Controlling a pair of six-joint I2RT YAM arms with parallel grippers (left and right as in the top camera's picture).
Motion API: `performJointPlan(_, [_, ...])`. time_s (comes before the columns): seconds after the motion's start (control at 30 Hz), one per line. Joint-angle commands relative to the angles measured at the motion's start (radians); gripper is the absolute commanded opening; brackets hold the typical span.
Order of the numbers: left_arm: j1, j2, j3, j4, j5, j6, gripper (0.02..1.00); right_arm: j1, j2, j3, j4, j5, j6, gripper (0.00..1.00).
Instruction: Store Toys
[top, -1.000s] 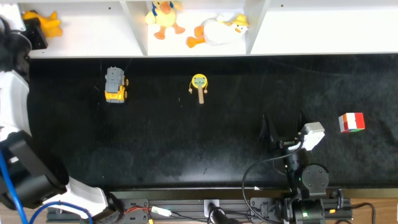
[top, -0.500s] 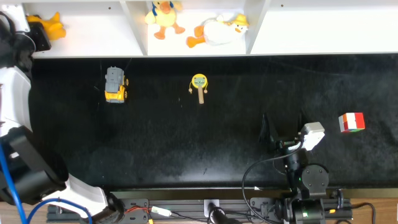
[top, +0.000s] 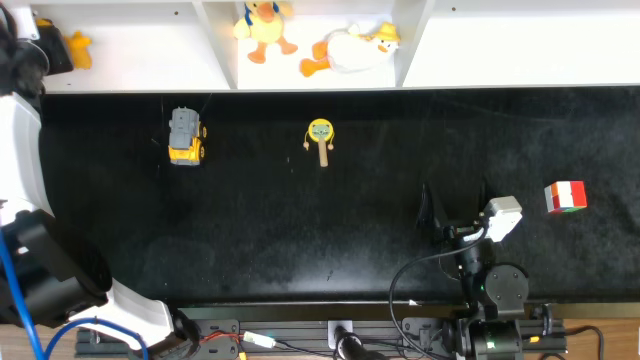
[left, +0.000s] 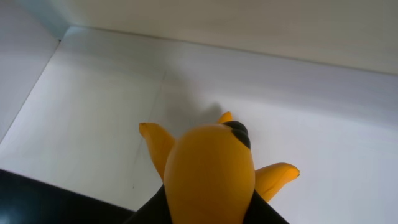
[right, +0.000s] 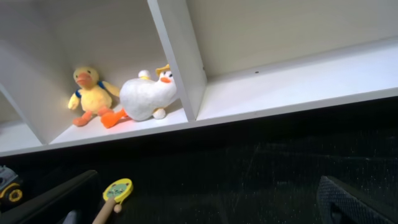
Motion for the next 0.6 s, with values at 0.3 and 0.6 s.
performJointPlan(0.3, [-0.005,0.047,0.03,-0.013,-0.023,-0.004,0.194,0.006,-0.01,-0.013,0.005,0.008,0.008,0.996])
performJointPlan(0.6, [-0.016,0.106,0.03,0.022,0.005,-0.008,0.277,0.006,-0.01,-0.013,0.005,0.008,0.008,0.993])
